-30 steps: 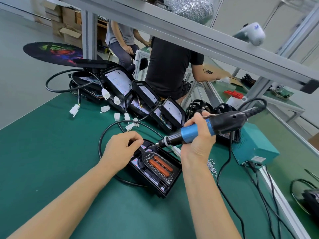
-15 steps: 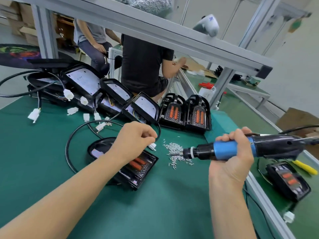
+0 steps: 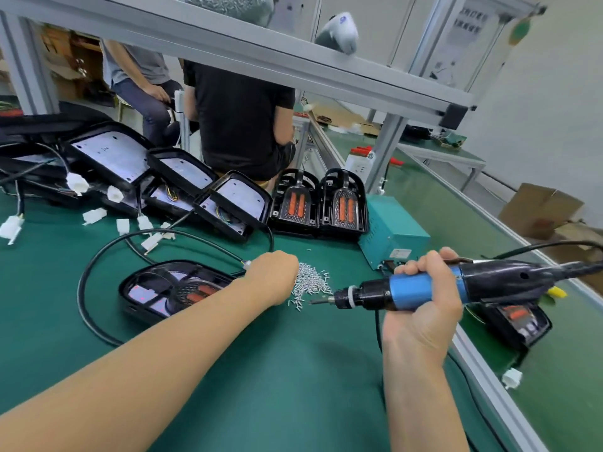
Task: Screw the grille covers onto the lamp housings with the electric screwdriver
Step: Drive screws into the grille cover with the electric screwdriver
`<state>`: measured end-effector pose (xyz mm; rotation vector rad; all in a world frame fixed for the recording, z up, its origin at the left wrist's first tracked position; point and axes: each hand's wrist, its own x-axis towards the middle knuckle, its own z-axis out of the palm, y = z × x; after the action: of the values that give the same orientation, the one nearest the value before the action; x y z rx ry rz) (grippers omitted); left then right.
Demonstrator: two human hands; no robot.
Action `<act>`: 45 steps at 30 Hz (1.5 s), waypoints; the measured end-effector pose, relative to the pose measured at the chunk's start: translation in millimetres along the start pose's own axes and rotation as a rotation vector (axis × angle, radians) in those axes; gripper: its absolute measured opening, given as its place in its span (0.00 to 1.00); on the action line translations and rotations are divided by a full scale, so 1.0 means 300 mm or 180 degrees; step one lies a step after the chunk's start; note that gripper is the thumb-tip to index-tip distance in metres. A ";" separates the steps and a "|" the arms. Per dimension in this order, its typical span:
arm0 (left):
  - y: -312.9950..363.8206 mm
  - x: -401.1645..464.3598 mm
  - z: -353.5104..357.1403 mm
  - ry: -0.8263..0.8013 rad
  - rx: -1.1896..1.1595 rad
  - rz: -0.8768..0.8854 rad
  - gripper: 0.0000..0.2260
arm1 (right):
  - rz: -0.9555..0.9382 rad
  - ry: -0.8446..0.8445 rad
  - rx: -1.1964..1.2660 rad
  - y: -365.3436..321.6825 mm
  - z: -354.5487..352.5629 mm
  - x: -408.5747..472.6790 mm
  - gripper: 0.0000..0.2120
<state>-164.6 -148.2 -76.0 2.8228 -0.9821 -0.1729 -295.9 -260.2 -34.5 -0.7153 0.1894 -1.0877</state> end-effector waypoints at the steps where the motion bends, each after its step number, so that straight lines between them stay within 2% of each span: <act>1: 0.007 0.001 0.005 -0.0013 0.0167 0.0006 0.10 | -0.0007 0.0004 0.0006 -0.003 -0.005 0.001 0.11; 2: 0.011 -0.001 0.009 -0.0005 0.0358 0.0016 0.09 | -0.0010 0.0009 0.0009 -0.005 -0.007 0.001 0.11; 5: 0.006 -0.004 0.030 0.0126 0.0656 0.0012 0.16 | -0.0007 0.0045 0.0003 -0.008 -0.010 -0.001 0.10; 8: -0.001 -0.018 0.023 0.0266 0.0667 -0.0020 0.13 | 0.0018 0.0039 0.0068 -0.017 -0.003 -0.006 0.10; 10: -0.017 -0.032 -0.007 0.0499 -0.0090 -0.0002 0.08 | 0.0063 0.0015 0.0159 -0.029 0.003 -0.007 0.10; 15: -0.100 -0.172 -0.089 0.0640 -0.3517 0.0099 0.05 | 0.0160 -0.0083 0.0402 -0.070 0.022 -0.010 0.09; 18: -0.139 -0.275 -0.079 0.0505 -0.4471 -0.0113 0.04 | 0.0295 -0.0178 0.0618 -0.080 0.046 -0.021 0.09; 21: -0.158 -0.341 -0.066 0.0516 -0.4947 -0.0366 0.13 | 0.0423 -0.0243 0.0726 -0.072 0.080 -0.044 0.08; 29: -0.186 -0.431 -0.049 0.0693 -0.5406 -0.0338 0.11 | 0.0643 -0.0506 0.0769 -0.016 0.169 -0.127 0.09; 42: -0.229 -0.487 -0.057 0.0754 -0.5293 -0.0276 0.05 | 0.0720 -0.0679 0.0669 0.014 0.226 -0.179 0.05; 45: -0.240 -0.488 -0.052 0.0798 -0.5126 -0.0236 0.08 | 0.0764 -0.0693 0.0673 0.023 0.232 -0.187 0.07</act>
<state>-232.4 0.4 -64.6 1.3244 -0.3122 -0.3741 -284.3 -179.7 3.3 -0.5983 -0.0266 -0.7810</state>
